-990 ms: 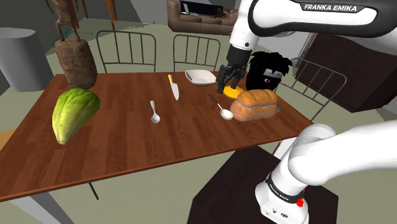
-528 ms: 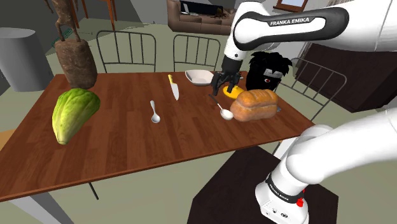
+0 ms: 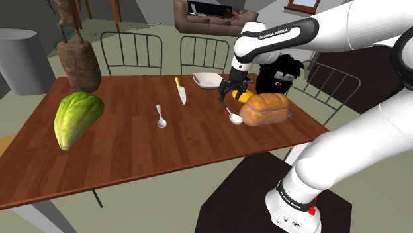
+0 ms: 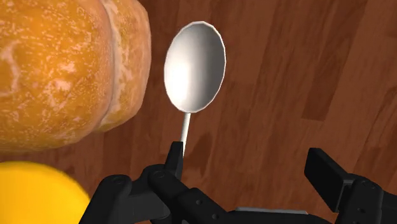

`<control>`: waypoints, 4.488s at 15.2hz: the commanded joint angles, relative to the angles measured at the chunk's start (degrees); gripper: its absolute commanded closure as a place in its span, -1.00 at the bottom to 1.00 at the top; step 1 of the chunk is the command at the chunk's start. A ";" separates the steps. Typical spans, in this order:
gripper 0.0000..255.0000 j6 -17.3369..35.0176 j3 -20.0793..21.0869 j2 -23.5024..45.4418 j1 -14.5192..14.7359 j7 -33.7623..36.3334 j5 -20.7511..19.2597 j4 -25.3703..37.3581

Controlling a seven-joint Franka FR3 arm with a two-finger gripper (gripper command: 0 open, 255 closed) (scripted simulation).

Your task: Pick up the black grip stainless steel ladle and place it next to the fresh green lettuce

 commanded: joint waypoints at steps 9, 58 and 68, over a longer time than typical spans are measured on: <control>-1.00 10.18 -3.47 12.08 -2.46 -0.92 2.45 1.29; 1.00 -7.30 -2.81 4.77 -2.64 2.66 -0.05 11.80; 1.00 -14.97 -2.65 3.67 -2.63 3.58 -0.42 18.43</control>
